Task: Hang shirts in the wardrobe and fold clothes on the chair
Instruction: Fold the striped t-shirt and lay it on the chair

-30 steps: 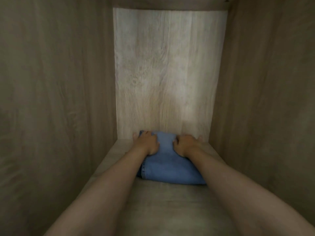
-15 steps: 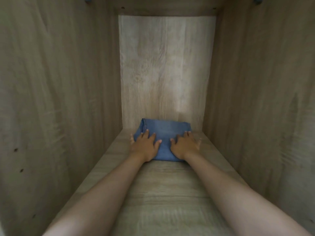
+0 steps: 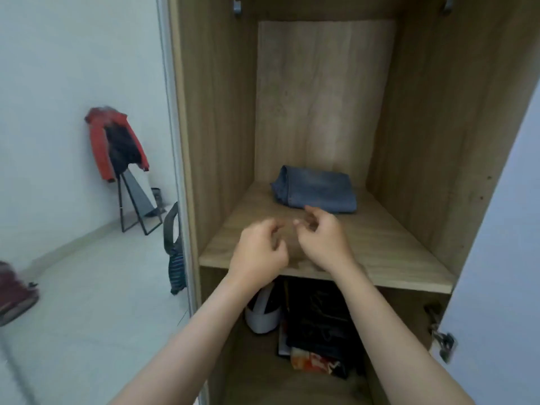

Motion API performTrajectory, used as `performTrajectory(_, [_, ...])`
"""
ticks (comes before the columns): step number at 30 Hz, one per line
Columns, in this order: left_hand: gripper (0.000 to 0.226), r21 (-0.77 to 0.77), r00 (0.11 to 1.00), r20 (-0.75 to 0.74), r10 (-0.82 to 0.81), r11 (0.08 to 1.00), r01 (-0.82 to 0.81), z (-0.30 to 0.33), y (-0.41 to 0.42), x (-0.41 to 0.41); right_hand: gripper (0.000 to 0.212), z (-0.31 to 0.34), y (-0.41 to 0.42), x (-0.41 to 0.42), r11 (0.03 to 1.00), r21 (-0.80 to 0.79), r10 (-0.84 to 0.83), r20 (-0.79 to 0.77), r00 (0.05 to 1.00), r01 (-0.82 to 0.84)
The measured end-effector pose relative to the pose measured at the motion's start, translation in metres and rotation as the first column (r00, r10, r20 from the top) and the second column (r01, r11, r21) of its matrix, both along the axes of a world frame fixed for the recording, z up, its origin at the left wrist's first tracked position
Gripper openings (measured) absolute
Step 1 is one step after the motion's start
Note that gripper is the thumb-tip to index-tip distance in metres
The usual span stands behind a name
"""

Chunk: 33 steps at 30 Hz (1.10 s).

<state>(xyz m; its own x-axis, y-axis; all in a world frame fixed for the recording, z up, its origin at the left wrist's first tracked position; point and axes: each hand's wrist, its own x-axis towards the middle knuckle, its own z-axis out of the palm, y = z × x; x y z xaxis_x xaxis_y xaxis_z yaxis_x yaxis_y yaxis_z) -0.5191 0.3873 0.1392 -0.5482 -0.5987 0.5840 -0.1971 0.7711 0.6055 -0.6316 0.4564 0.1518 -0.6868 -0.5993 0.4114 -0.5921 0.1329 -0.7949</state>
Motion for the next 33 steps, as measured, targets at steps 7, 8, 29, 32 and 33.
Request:
performTrajectory(7, [0.027, 0.325, 0.936, -0.052, 0.348, 0.892, -0.313, -0.069, 0.054, 0.211, 0.043, -0.072, 0.059, 0.200, 0.983, -0.068, 0.175, 0.093, 0.980, -0.169])
performTrajectory(8, [0.029, 0.361, 0.917, -0.032, 0.398, 0.860, -0.360, -0.084, 0.061, 0.242, 0.042, -0.086, 0.062, 0.226, 0.976, -0.021, 0.218, 0.106, 0.970, -0.217])
performTrajectory(29, [0.039, 0.689, -0.040, 0.453, 0.891, -0.378, -0.619, -0.312, 0.298, 0.806, 0.039, -0.290, 0.096, 0.827, -0.293, 0.506, 0.920, 0.379, -0.095, -0.811])
performTrajectory(32, [0.038, 0.690, -0.161, 0.498, 0.852, -0.501, -0.523, -0.323, 0.332, 0.855, 0.041, -0.309, 0.104, 0.898, -0.462, 0.551, 0.876, 0.405, -0.262, -0.694])
performTrajectory(33, [0.038, 0.686, -0.197, 0.514, 0.834, -0.539, -0.489, -0.327, 0.344, 0.868, 0.043, -0.316, 0.108, 0.920, -0.506, 0.573, 0.859, 0.404, -0.315, -0.645])
